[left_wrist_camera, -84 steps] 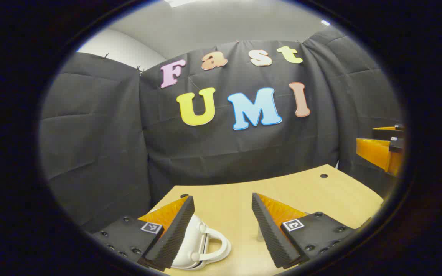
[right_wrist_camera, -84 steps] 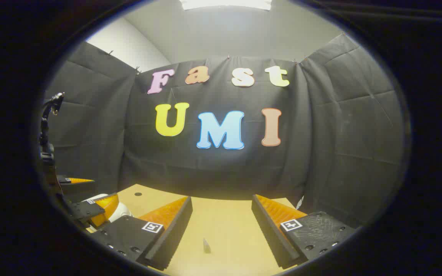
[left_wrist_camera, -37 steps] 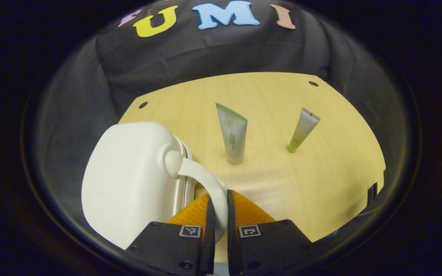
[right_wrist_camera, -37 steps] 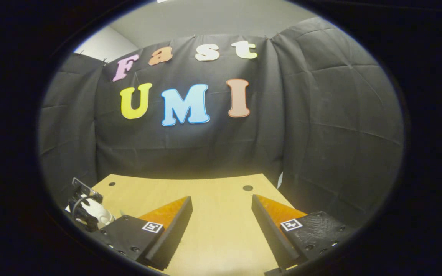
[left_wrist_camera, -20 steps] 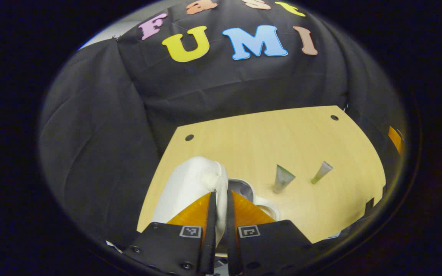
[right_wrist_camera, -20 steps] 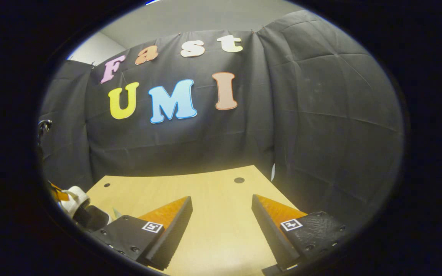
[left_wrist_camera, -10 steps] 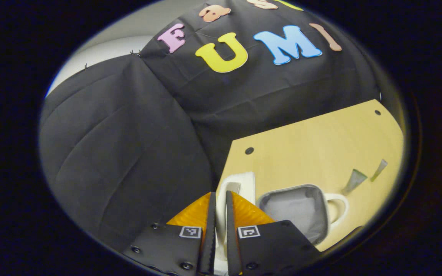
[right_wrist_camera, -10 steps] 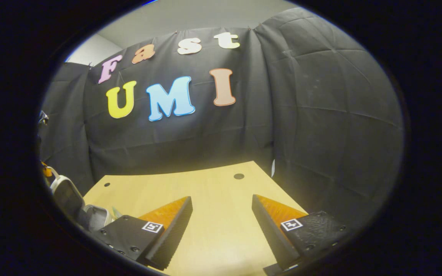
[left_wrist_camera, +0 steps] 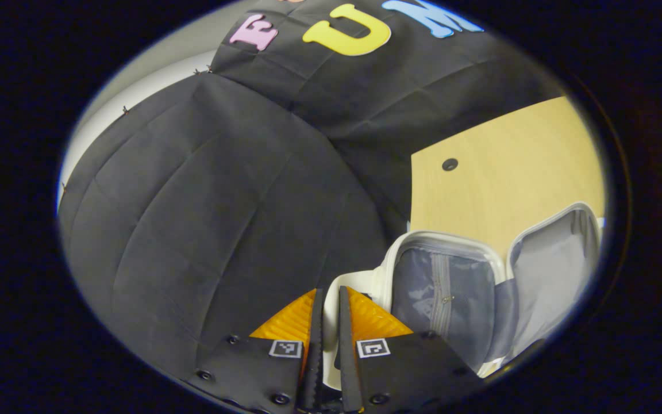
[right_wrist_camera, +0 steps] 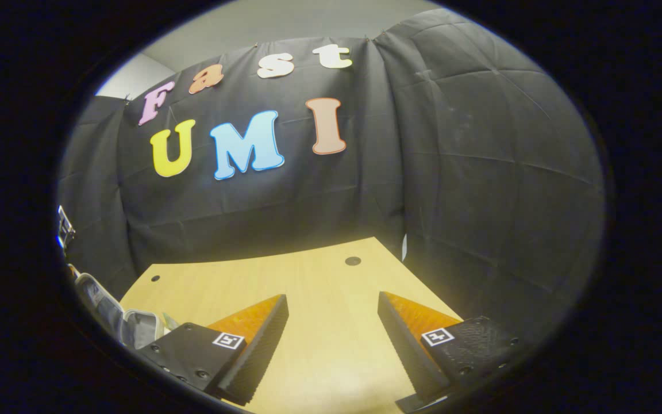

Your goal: First open the suitcase, pack the skin care products into it, and then close the suitcase.

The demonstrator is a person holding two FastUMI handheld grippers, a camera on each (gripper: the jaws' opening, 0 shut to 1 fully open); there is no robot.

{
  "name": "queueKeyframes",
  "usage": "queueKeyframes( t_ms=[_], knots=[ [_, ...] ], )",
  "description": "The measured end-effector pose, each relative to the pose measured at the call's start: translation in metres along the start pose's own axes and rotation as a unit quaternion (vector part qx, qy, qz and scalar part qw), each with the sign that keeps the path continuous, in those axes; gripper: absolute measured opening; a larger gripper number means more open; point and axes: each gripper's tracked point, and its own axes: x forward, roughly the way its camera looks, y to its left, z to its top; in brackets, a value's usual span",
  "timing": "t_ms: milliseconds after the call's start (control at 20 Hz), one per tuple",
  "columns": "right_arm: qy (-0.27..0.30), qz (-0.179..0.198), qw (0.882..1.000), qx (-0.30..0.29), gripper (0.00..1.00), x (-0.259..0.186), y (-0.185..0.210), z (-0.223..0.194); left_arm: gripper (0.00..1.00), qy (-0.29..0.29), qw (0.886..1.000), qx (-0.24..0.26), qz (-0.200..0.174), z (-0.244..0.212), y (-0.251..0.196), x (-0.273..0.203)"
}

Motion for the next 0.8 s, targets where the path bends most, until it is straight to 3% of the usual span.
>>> queueKeyframes(
  t_ms=[300,350,400,450,500,800],
  knots=[
    [0.009,-0.017,1.0,0.002,0.93,0.006,0.002,-0.001,0.21,0.097,0.993,0.038,-0.046,-0.081,-0.004,0.128],
    [0.011,-0.019,1.0,0.001,0.93,0.007,0.003,-0.003,0.27,0.105,0.991,0.042,-0.071,-0.097,-0.011,0.143],
    [0.013,-0.019,1.0,0.001,0.93,0.007,0.005,-0.002,0.24,0.108,0.988,0.041,-0.101,-0.105,-0.023,0.153],
    [0.016,-0.019,1.0,0.001,0.93,0.009,0.007,-0.004,0.12,0.113,0.986,0.048,-0.113,-0.108,-0.026,0.165],
    [0.018,-0.019,1.0,0.001,0.93,0.01,0.01,-0.004,0.19,0.112,0.986,0.055,-0.115,-0.109,-0.028,0.174],
    [0.022,-0.019,1.0,0.003,0.93,0.011,0.014,-0.007,0.19,0.098,0.983,0.024,-0.153,-0.102,-0.043,0.162]
  ],
)
